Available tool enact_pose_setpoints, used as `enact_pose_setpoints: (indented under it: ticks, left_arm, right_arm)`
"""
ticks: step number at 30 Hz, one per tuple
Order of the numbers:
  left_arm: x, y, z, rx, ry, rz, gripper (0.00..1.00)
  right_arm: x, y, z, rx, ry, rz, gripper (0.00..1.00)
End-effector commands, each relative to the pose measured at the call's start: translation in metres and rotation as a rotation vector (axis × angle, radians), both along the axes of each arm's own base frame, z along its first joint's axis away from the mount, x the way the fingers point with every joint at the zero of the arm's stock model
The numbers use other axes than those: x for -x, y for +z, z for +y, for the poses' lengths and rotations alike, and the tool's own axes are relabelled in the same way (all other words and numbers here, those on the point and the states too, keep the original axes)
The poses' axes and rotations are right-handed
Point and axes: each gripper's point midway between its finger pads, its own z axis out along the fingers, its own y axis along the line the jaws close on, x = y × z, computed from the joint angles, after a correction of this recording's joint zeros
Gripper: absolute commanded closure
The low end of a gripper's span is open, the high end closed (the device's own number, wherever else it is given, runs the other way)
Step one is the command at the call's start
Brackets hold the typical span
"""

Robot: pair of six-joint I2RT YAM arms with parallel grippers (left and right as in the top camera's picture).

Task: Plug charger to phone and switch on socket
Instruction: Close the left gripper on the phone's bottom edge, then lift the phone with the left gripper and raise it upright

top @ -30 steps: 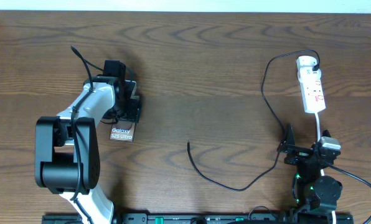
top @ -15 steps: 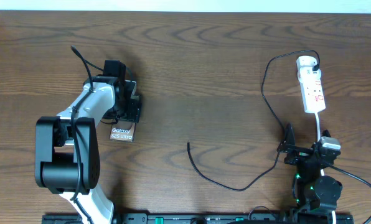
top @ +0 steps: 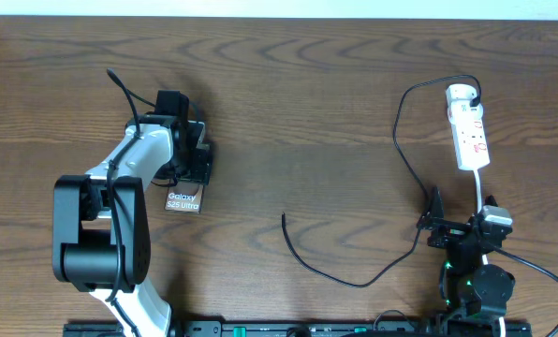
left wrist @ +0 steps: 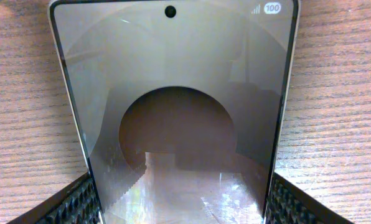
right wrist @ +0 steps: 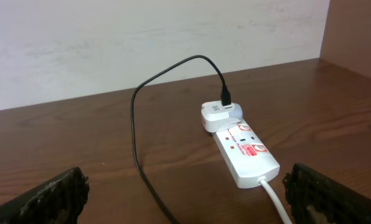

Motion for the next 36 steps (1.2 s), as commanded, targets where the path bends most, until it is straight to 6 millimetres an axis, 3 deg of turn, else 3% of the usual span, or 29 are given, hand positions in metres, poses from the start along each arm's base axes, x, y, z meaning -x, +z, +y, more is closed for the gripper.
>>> enact_pose_setpoints:
  ticks: [1, 23, 31, 36]
  left_arm:
    - [0.011, -0.008, -0.009, 0.045, -0.003, 0.039, 0.93]
    - [0.005, -0.002, -0.009, 0.048, 0.011, 0.019, 0.93]
    - [-0.012, 0.036, -0.018, 0.099, 0.005, -0.069, 0.93]
    - [-0.022, 0.071, -0.031, 0.179, 0.01, -0.163, 0.93]
  right_arm:
    - [0.0, 0.0, 0.001, 0.01, 0.005, 0.001, 0.01]
    - [0.0, 0.0, 0.001, 0.01, 0.005, 0.001, 0.01]
    - [0.0, 0.0, 0.001, 0.01, 0.005, 0.001, 0.01]
    - [0.0, 0.0, 0.001, 0.01, 0.005, 0.001, 0.01]
